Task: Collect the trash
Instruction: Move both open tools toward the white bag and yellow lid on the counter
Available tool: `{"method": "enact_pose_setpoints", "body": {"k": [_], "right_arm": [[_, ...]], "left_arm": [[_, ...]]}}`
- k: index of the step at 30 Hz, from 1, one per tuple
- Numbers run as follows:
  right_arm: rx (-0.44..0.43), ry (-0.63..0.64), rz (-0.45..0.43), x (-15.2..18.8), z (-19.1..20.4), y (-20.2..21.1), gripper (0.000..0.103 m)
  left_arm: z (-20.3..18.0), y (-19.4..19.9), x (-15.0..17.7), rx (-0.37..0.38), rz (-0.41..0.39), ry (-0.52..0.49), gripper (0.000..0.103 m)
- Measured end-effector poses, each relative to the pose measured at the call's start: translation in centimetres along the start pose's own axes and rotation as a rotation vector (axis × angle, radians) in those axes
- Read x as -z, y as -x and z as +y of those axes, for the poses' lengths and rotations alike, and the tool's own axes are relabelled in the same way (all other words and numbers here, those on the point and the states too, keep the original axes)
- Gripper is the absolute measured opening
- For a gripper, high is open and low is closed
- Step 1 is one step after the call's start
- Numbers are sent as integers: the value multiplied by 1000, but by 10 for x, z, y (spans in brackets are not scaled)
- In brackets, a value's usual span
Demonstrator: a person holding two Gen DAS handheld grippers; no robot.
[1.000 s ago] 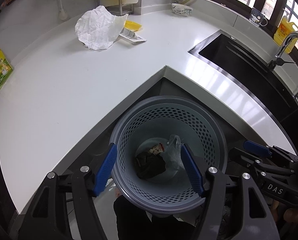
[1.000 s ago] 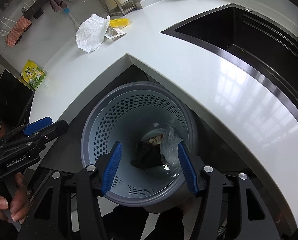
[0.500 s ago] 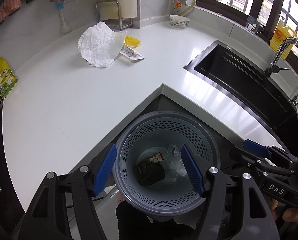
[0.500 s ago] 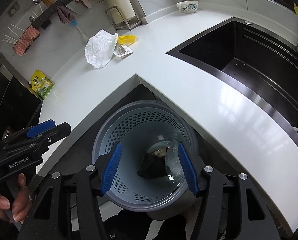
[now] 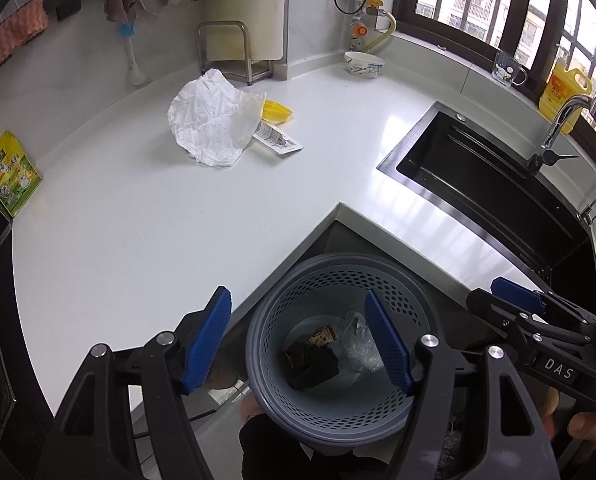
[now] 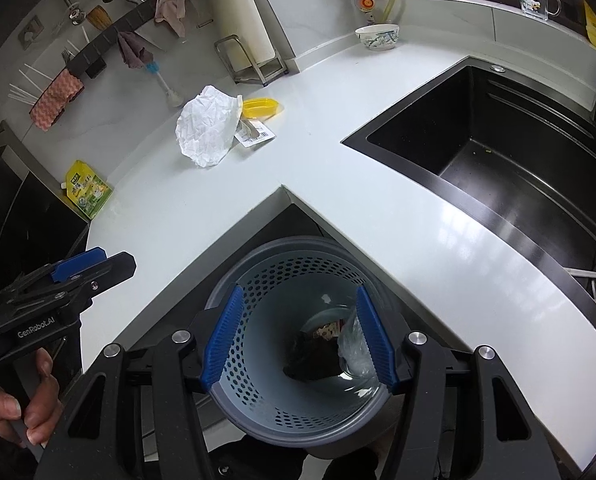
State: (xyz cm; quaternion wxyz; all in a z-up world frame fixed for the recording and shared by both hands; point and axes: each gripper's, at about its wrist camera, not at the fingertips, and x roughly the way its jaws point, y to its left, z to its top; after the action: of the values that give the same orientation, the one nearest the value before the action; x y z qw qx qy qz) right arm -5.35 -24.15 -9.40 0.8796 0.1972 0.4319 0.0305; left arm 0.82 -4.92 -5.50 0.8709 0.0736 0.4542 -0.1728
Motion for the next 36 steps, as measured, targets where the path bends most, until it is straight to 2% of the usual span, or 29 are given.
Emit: {"method": "enact_pose_setpoints", "body": {"k": [20, 36], "right_arm": [[38, -18, -48, -65, 60, -49, 58], [85, -44, -13, -106, 100, -118, 59]], "left_arm": [[75, -21, -72, 42, -47, -36, 73], [143, -80, -109, 69, 18, -54, 75]]}}
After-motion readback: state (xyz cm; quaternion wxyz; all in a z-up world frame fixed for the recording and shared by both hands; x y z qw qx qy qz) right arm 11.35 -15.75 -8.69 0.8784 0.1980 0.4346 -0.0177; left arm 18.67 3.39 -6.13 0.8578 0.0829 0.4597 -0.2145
